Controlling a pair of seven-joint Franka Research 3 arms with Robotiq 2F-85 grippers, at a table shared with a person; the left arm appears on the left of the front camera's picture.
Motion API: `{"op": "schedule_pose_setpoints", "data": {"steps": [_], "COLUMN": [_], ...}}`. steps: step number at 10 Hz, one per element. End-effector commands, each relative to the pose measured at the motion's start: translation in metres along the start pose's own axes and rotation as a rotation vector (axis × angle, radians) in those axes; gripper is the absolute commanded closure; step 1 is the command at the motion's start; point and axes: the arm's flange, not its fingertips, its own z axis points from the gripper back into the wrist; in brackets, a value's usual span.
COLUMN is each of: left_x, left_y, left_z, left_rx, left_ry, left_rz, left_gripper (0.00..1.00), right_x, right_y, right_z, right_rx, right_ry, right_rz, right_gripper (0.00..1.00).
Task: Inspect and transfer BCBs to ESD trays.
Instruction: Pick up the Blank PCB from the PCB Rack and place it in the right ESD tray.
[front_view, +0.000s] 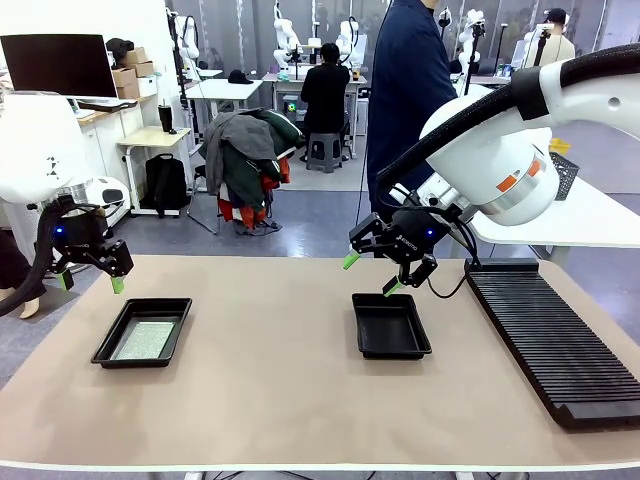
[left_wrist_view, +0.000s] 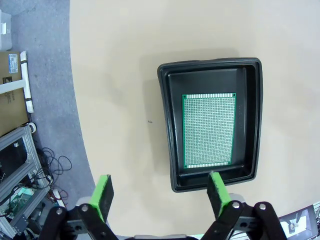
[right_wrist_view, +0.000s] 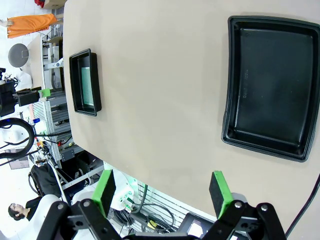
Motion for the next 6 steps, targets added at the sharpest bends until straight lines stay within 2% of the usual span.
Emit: {"op": "schedule_pose_setpoints", "data": {"steps": [1,6], "left_x": [0.0,0.0], "left_y": [0.0013,0.0013], "left_z": [-0.0017,-0.0017], "left_rx": [0.0,0.0], "left_ry": [-0.005,-0.005], "left_rz": [0.004,0.004], "left_gripper": [0.0,0.0], "right_x": [0.0019,0.0019], "right_y": [0.002,0.002], "right_z": [-0.0028,-0.0028], "right_rx": [-0.013,-0.013], "right_ry": [-0.012,-0.012], "right_rz": [-0.02,-0.02], "right_gripper": [0.0,0.0]}}
